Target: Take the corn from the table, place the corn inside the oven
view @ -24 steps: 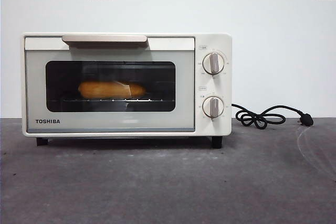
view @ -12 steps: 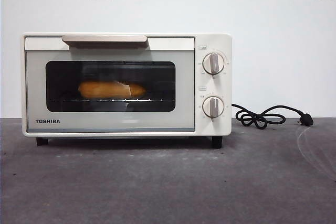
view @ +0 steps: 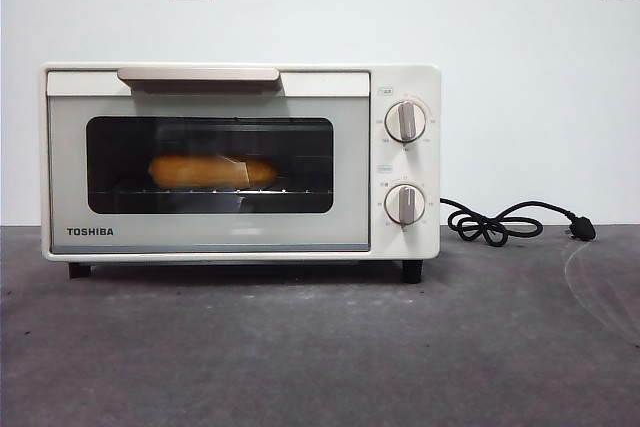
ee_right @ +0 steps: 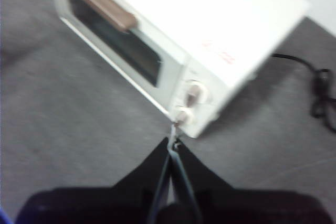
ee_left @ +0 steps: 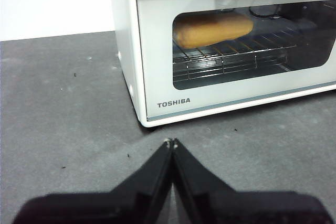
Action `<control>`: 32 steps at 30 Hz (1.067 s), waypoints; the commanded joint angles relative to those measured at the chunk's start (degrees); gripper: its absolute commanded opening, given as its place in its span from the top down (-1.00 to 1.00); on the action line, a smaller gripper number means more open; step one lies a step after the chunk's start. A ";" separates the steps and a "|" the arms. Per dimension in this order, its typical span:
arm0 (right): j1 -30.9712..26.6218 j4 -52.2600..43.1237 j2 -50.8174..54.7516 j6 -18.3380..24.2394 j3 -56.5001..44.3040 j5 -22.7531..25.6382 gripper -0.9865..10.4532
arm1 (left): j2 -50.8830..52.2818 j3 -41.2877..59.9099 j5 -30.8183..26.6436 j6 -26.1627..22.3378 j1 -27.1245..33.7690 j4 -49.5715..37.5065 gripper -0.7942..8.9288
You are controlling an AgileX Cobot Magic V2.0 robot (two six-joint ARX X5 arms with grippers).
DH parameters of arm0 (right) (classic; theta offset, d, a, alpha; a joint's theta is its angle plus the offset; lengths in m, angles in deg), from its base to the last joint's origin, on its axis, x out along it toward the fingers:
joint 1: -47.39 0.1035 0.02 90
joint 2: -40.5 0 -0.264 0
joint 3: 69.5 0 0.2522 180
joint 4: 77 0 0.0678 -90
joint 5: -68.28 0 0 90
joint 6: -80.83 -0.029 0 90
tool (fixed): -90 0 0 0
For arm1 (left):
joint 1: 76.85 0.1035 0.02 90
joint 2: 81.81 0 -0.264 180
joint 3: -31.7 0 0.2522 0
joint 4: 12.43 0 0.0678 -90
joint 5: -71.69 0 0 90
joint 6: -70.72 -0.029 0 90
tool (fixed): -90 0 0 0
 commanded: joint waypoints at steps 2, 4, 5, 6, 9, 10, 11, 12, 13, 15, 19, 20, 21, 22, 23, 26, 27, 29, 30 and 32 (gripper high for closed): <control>-6.91 -1.16 0.20 7.69 -0.09 -2.32 0.83 | -0.02 0.44 0.02 -0.68 -0.13 -0.57 0.84; -13.53 -2.60 0.79 7.58 -0.37 -9.73 0.83 | -0.02 0.44 0.04 -0.68 -0.13 -0.59 0.84; -16.61 -3.43 1.25 7.61 -0.74 -14.19 0.83 | -0.02 0.44 0.02 -0.68 -0.13 -0.59 0.84; -20.15 -4.66 1.92 7.65 -1.46 -19.65 0.83 | -0.02 0.44 0.02 -0.68 -0.13 -0.57 0.84; -29.14 -10.58 5.09 7.78 -5.66 -30.32 0.83 | -0.02 0.44 0.04 -0.68 -0.13 -0.57 0.84; -31.28 -12.72 6.32 7.74 -7.43 -31.02 0.83 | -0.02 0.44 0.04 -0.68 -0.13 -0.59 0.84; -33.48 -15.17 7.80 7.67 -9.66 -30.84 0.83 | -0.02 0.44 0.02 -0.68 -0.13 -0.57 0.84; -35.30 -17.49 9.40 7.69 -12.11 -30.56 0.83 | -0.02 0.44 0.02 -0.68 -0.13 -0.59 0.84; -36.57 -19.39 10.80 7.67 -14.29 -29.99 0.83 | -0.02 0.44 0.02 -0.68 -0.13 -0.57 0.84; -38.45 -22.95 14.43 7.54 -19.82 -28.17 0.83 | -0.02 0.44 0.02 -0.68 -0.13 -0.59 0.84; -39.26 -28.61 21.88 4.94 -31.43 -23.63 0.83 | -0.02 0.44 0.02 -0.68 -0.13 -0.59 0.84; -39.26 -30.49 23.93 3.69 -34.80 -22.99 0.83 | -0.02 0.44 0.02 -0.68 -0.13 -0.57 0.84; -39.26 -32.57 26.12 2.34 -38.21 -22.62 0.83 | -0.02 0.44 0.02 -0.68 -0.13 -0.59 0.84; -39.26 -34.38 27.93 1.31 -41.11 -22.43 0.83 | -0.02 0.44 0.04 -0.68 -0.13 -0.59 0.84; -39.26 -36.76 30.27 -0.07 -44.96 -22.10 0.83 | -0.02 0.44 0.02 -0.68 -0.13 -0.57 0.84; -39.26 -41.44 35.23 -3.93 -53.07 -20.46 0.83 | -0.02 0.44 0.02 -0.68 -0.13 -0.57 0.84; -39.26 -42.60 36.87 -5.51 -55.56 -19.56 0.83 | -0.02 0.44 0.02 -0.68 -0.13 -0.59 0.84; -39.23 -43.19 40.06 -8.31 -59.56 -18.40 0.83 | -0.02 0.44 0.02 -0.68 -0.13 -0.59 0.84; -39.23 -43.19 41.24 -9.29 -61.00 -18.12 0.83 | -0.02 0.44 0.02 -0.68 -0.13 -0.57 0.84; -39.23 -43.17 43.85 -11.17 -63.93 -17.81 0.83 | -0.02 0.44 0.02 -0.68 -0.13 -0.57 0.84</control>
